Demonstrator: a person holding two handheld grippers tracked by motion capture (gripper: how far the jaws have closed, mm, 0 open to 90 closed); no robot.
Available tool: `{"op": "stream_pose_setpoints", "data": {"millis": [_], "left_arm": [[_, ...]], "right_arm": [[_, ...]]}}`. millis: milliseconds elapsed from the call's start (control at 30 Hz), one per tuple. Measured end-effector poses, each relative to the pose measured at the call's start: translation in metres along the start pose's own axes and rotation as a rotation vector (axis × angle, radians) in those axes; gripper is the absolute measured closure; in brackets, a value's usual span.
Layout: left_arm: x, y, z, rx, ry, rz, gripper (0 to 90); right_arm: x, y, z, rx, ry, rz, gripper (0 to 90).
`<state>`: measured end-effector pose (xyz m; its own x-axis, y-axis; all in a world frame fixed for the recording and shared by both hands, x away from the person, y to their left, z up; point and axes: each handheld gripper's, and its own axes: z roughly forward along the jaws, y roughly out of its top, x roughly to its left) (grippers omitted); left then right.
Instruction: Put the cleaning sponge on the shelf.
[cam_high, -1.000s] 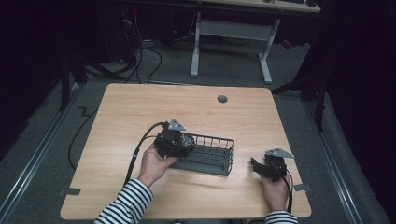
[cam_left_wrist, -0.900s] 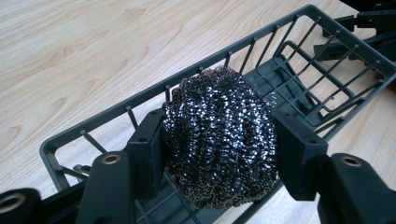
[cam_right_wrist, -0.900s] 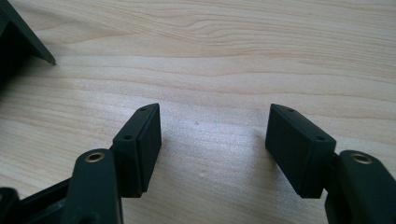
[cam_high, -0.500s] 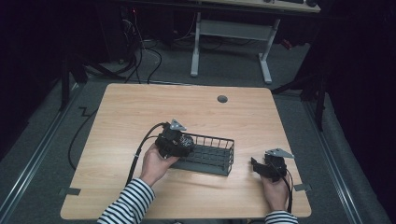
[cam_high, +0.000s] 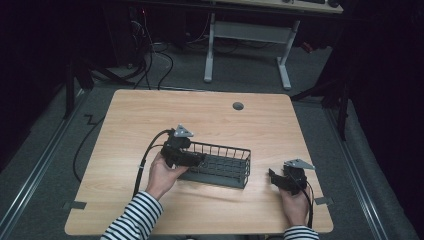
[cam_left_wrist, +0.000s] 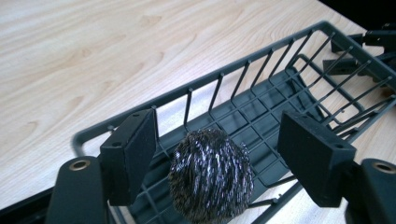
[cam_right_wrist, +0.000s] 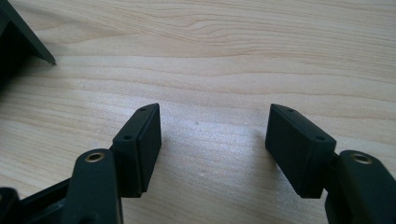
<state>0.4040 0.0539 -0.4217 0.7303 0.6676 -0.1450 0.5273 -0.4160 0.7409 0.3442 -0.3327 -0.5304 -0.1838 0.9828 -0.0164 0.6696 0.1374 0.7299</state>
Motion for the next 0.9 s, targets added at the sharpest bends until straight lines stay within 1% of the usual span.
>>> {"op": "stream_pose_setpoints", "data": {"millis": [33, 67, 167, 233, 333, 400, 467, 500, 600, 833, 900], "left_arm": [[0.000, 0.000, 0.000, 0.000, 0.000, 0.000, 28.4], [0.002, 0.000, -0.005, -0.011, 0.001, -0.004, 28.4], [0.004, 0.000, -0.011, -0.031, 0.004, -0.010, 28.5], [0.004, -0.001, -0.014, -0.034, 0.007, -0.010, 28.6], [0.007, -0.002, -0.022, -0.046, 0.023, -0.011, 28.6], [0.008, -0.002, -0.025, -0.050, 0.024, -0.015, 28.6], [0.010, -0.004, -0.031, -0.064, 0.030, -0.023, 28.4], [0.010, -0.004, -0.031, -0.064, 0.030, -0.023, 28.4], [0.013, -0.006, -0.040, -0.081, 0.033, -0.029, 28.4], [0.018, -0.009, -0.051, -0.096, 0.043, -0.040, 28.2], [0.020, -0.011, -0.057, -0.102, 0.053, -0.044, 28.2]], "right_arm": [[0.000, 0.000, 0.000, 0.000, 0.000, 0.000, 36.1], [0.000, 0.000, 0.000, 0.000, 0.000, 0.000, 36.1], [0.000, 0.000, 0.000, 0.000, 0.000, 0.000, 36.1], [0.000, 0.000, 0.000, 0.000, 0.000, 0.000, 36.1], [0.000, 0.000, 0.000, 0.000, 0.000, 0.000, 36.2], [0.000, 0.000, 0.000, 0.000, 0.000, 0.000, 36.2], [0.000, 0.000, 0.000, 0.000, 0.000, 0.000, 36.1], [0.000, 0.000, 0.000, 0.000, 0.000, 0.000, 36.1], [0.000, 0.000, 0.000, -0.001, -0.001, -0.001, 36.1], [0.000, 0.000, 0.000, 0.000, -0.002, -0.001, 36.2], [0.000, 0.000, 0.000, 0.000, -0.002, -0.001, 36.1]]}}
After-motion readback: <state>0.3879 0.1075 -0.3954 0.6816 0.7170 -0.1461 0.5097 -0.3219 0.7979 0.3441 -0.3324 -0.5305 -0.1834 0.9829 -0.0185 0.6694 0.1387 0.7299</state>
